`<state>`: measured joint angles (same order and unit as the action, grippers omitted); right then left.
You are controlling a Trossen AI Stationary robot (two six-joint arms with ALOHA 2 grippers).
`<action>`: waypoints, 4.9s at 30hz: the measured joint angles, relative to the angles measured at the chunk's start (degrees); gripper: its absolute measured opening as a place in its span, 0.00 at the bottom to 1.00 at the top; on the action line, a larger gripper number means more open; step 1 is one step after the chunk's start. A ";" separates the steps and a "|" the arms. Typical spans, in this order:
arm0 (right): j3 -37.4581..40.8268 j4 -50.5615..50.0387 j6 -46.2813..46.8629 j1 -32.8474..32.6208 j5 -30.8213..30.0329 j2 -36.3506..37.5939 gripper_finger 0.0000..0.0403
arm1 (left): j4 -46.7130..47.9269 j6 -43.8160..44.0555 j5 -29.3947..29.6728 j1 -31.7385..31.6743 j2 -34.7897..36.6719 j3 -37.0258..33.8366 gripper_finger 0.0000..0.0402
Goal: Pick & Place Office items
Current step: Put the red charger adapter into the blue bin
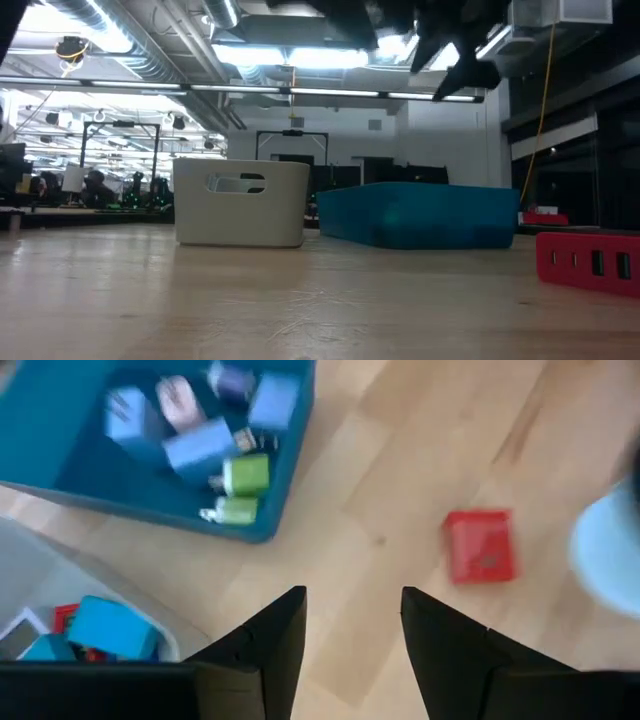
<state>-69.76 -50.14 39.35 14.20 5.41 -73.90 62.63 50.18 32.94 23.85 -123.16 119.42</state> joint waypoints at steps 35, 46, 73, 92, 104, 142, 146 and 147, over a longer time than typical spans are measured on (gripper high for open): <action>0.00 -4.51 1.84 -0.01 0.40 11.03 0.73 | -28.34 -0.94 -31.29 -6.74 -16.21 0.00 0.52; 0.00 -4.44 2.67 0.00 1.09 11.03 0.73 | -30.25 -1.74 -32.75 -6.58 -17.62 0.17 0.44; 0.00 -4.75 1.35 0.00 1.72 11.03 0.73 | -20.34 -6.06 -35.04 -7.88 -16.69 -4.38 0.61; 0.00 -3.10 0.07 0.02 3.06 11.05 0.73 | -19.32 -41.01 -23.69 -6.59 -7.93 -2.16 0.64; 0.00 5.23 0.19 0.02 3.15 11.05 0.73 | -13.77 -75.61 -28.29 -10.96 -8.04 -1.25 0.64; 0.00 5.79 7.99 -1.86 2.77 10.94 0.73 | -28.61 -95.54 -28.55 -14.22 -17.24 4.22 0.55; 0.00 5.78 8.04 -1.88 2.95 10.94 0.73 | -28.09 -95.36 -29.41 -14.22 -17.13 6.61 0.53; 0.00 5.64 8.03 -1.88 2.95 10.94 0.73 | -28.22 -95.27 -30.16 -14.35 -17.13 6.93 0.52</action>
<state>-69.76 -44.51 47.37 12.32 8.36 -62.96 34.41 -45.09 2.79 9.49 -140.29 126.34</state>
